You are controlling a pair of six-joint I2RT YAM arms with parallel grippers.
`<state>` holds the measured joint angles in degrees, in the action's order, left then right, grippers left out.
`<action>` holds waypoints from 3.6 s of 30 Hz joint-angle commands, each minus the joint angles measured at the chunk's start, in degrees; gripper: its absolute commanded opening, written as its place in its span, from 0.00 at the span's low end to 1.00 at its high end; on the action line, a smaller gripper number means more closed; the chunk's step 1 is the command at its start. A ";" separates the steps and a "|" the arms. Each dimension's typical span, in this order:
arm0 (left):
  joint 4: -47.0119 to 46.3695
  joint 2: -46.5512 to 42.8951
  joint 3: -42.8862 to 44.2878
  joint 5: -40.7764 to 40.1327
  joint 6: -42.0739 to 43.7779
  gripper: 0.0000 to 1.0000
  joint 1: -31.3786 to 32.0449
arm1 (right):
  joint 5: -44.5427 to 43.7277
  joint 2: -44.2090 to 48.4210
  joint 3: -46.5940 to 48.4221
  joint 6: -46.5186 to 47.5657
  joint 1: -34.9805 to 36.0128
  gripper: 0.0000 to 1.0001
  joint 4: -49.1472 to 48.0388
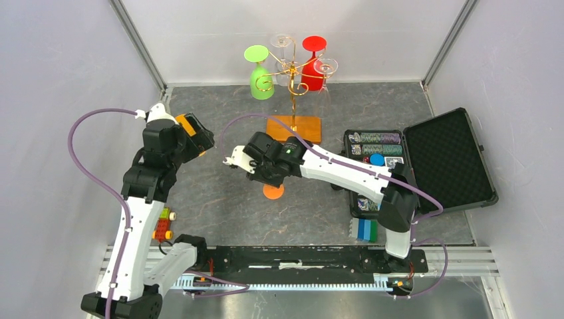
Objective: Take the wine glass off the wine glass rack
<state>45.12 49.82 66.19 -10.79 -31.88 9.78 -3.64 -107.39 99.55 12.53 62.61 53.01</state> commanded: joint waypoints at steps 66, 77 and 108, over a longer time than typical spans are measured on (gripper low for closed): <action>4.10 39.74 20.43 -12.59 9.73 0.02 12.66 | -10.29 42.96 -29.44 -18.74 -15.88 0.58 -31.69; 4.37 46.95 23.19 -13.82 7.80 0.02 3.67 | -12.46 45.07 -30.54 -18.35 -17.32 0.60 -31.66; 1.54 41.99 32.65 -4.02 5.63 0.57 -2.35 | -12.00 47.53 -31.75 -19.72 -18.75 0.63 -31.93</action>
<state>47.99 97.14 94.91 -18.52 -24.95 8.03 -15.55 -61.47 67.59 -6.24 44.12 23.11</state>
